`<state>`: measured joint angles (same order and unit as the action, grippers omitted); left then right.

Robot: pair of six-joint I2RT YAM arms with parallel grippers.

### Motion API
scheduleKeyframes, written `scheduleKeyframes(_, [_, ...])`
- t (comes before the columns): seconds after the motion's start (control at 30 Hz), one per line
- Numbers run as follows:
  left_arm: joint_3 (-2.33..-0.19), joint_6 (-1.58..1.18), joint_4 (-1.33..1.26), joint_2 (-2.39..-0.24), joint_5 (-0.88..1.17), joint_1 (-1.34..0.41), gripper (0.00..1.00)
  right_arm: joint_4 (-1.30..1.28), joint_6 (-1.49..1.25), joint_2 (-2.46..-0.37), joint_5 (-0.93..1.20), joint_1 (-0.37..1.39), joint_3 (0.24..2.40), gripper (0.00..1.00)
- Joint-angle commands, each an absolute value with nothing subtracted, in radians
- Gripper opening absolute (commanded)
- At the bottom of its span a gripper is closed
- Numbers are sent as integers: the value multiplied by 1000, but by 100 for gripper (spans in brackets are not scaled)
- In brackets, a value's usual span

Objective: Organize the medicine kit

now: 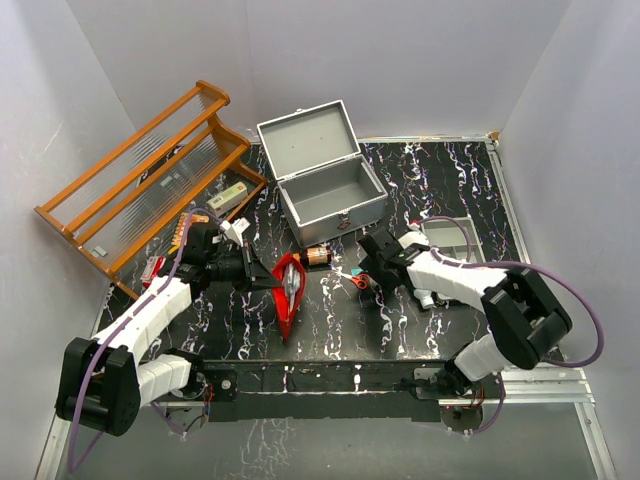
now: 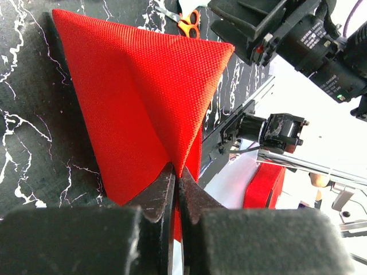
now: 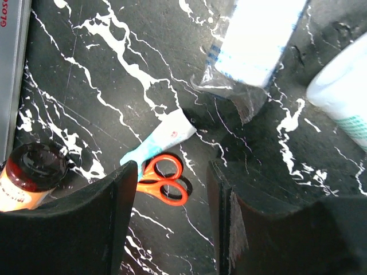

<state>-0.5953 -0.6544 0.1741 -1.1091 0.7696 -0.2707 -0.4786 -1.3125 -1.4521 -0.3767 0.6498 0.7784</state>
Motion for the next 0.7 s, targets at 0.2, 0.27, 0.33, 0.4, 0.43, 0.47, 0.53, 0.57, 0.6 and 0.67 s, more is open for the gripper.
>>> scheduleKeyframes(0.2, [-609,-622,198,-1103,793,-275,0,-438,-1335,-1600,-434,631,919,45])
scheduleKeyframes(0.27, [-615,-618,209,-1100,789,-275,0,-447,-1327,-1623,-441,629,938,45])
scheduleKeyframes(0.33, [-619,-613,219,-1094,784,-275,0,-461,-1323,-1646,-442,627,955,43])
scheduleKeyframes(0.4, [-630,-586,256,-1090,758,-275,0,-465,-1301,-1680,-432,626,977,38])
scheduleKeyframes(0.43, [-636,-569,279,-1089,738,-275,0,-472,-1289,-1698,-422,625,990,36])
scheduleKeyframes(0.47, [-642,-557,296,-1089,729,-275,0,-488,-1281,-1715,-414,626,1004,34])
scheduleKeyframes(0.53, [-649,-546,309,-1091,724,-275,0,-509,-1263,-1734,-399,625,1027,30])
scheduleKeyframes(0.57, [-651,-546,311,-1091,728,-275,0,-511,-1251,-1763,-394,625,1034,28])
scheduleKeyframes(0.6, [-653,-546,311,-1090,728,-275,0,-511,-1242,-1775,-388,625,1040,26])
scheduleKeyframes(0.67, [-658,-545,313,-1087,724,-275,0,-511,-1224,-1786,-379,626,1051,21])
